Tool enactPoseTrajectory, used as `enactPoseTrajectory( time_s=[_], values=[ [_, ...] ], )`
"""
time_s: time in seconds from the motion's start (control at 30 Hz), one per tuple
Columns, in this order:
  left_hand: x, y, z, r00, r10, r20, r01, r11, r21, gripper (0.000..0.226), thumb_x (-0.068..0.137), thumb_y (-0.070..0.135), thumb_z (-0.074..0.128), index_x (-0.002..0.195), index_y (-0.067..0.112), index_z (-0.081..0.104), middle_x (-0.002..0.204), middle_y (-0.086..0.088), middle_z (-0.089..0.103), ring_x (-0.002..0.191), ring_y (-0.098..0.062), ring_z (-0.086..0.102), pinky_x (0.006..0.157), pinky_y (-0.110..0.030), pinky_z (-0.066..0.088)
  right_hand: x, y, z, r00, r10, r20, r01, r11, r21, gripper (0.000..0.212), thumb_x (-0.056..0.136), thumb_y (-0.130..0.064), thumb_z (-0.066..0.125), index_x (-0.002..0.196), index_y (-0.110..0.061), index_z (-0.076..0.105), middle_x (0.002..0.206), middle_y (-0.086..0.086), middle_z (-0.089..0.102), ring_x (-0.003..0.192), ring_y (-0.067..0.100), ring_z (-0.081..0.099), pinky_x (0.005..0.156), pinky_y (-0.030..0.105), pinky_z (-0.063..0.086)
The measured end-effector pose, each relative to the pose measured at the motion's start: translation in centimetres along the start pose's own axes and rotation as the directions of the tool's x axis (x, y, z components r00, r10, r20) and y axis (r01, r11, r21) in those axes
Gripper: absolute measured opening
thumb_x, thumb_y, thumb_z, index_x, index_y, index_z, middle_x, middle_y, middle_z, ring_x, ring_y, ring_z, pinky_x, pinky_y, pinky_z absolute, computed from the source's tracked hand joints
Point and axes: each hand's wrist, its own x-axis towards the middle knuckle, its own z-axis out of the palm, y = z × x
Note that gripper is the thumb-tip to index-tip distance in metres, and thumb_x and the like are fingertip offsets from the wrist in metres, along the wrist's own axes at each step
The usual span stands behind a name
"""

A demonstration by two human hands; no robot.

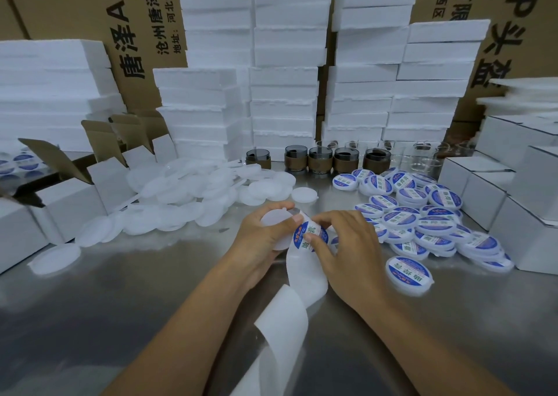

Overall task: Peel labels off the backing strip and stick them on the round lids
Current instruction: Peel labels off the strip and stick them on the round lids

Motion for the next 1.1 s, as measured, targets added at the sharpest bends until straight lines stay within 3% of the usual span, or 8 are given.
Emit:
enactPoseTrajectory(
  time_s=[0.13, 0.33, 0.57, 0.67, 0.77, 0.9, 1.0, 1.1],
  values=[
    [0.2, 0.0, 0.2, 0.998, 0.002, -0.066, -0.002, 1.0, 0.002, 0.022, 0.074, 0.003, 0.074, 0.088, 0.019, 0.068, 0.097, -0.009, 0.066, 0.086, -0.025, 0.068, 0.07, -0.034, 0.059, -0.1, -0.1, 0.0, 1.0, 0.004, -0.007, -0.004, 1.0, 0.003, 0.022, 0.082, -0.027, 0.067, 0.102, -0.019, 0.062, 0.099, -0.005, 0.062, 0.093, 0.006, 0.045, 0.081, 0.022, 0.033],
    [0.3, -0.2, 0.3, 0.986, 0.032, -0.164, -0.025, 0.999, 0.041, 0.023, 0.072, 0.006, 0.077, 0.084, 0.021, 0.065, 0.093, -0.001, 0.066, 0.075, -0.018, 0.07, 0.062, -0.031, 0.059, -0.1, -0.3, -0.3, 0.996, -0.07, -0.052, 0.07, 0.998, -0.006, 0.015, 0.076, -0.011, 0.073, 0.089, -0.014, 0.065, 0.089, 0.001, 0.065, 0.087, 0.02, 0.057, 0.076, 0.034, 0.045],
    [0.5, -0.3, -0.1, 0.964, 0.056, -0.262, -0.05, 0.998, 0.032, 0.025, 0.073, 0.005, 0.077, 0.085, 0.021, 0.063, 0.106, -0.008, 0.065, 0.096, -0.027, 0.065, 0.085, -0.041, 0.056, -0.5, -0.3, -1.3, 0.996, -0.073, -0.044, 0.074, 0.997, 0.026, 0.013, 0.076, -0.004, 0.067, 0.083, -0.015, 0.065, 0.088, -0.004, 0.063, 0.088, 0.016, 0.054, 0.081, 0.028, 0.038],
    [0.4, -0.3, -0.1, 0.962, 0.072, -0.263, -0.07, 0.997, 0.014, 0.023, 0.074, 0.001, 0.074, 0.085, 0.018, 0.062, 0.1, -0.009, 0.066, 0.082, -0.023, 0.066, 0.069, -0.032, 0.057, -0.4, -0.6, -1.8, 0.995, 0.075, -0.061, -0.06, 0.976, 0.211, 0.017, 0.076, -0.004, 0.062, 0.073, -0.02, 0.059, 0.08, -0.012, 0.06, 0.083, 0.007, 0.053, 0.077, 0.02, 0.038],
    [0.3, -0.2, -0.1, 0.96, 0.086, -0.268, -0.093, 0.996, -0.014, 0.022, 0.075, -0.002, 0.073, 0.084, 0.015, 0.062, 0.096, -0.008, 0.064, 0.074, -0.018, 0.066, 0.054, -0.022, 0.054, 0.1, -0.5, -2.1, 0.941, 0.336, -0.039, -0.275, 0.828, 0.489, 0.022, 0.081, -0.004, 0.057, 0.067, -0.021, 0.056, 0.069, -0.016, 0.06, 0.069, -0.002, 0.053, 0.065, 0.004, 0.037],
    [0.1, 0.1, 0.0, 0.96, 0.094, -0.265, -0.107, 0.994, -0.036, 0.02, 0.075, 0.001, 0.074, 0.084, 0.014, 0.062, 0.085, -0.005, 0.066, 0.06, -0.015, 0.068, 0.051, -0.021, 0.053, 0.7, 0.0, -2.5, 0.811, 0.583, 0.044, -0.435, 0.551, 0.712, 0.025, 0.086, -0.002, 0.051, 0.067, -0.018, 0.052, 0.062, -0.007, 0.052, 0.052, 0.001, 0.045, 0.051, 0.01, 0.04],
    [-0.1, 0.6, 0.1, 0.973, 0.105, -0.205, -0.126, 0.987, -0.096, 0.013, 0.079, 0.009, 0.073, 0.085, 0.014, 0.062, 0.075, -0.007, 0.069, 0.062, -0.02, 0.065, 0.054, -0.028, 0.054, 1.1, -0.1, -2.8, 0.739, 0.661, 0.131, -0.487, 0.39, 0.781, 0.023, 0.086, -0.004, 0.053, 0.068, -0.017, 0.054, 0.064, -0.007, 0.056, 0.056, 0.001, 0.051, 0.06, 0.018, 0.044],
    [-0.3, 1.4, 0.2, 0.978, 0.14, -0.157, -0.171, 0.964, -0.204, 0.004, 0.084, 0.015, 0.066, 0.083, 0.012, 0.062, 0.07, -0.003, 0.071, 0.063, -0.016, 0.068, 0.055, -0.024, 0.055, 1.5, -0.3, -3.2, 0.712, 0.665, 0.226, -0.483, 0.23, 0.845, 0.024, 0.087, -0.004, 0.052, 0.067, -0.017, 0.055, 0.057, -0.008, 0.062, 0.063, 0.01, 0.055, 0.062, 0.025, 0.042]
  ],
)
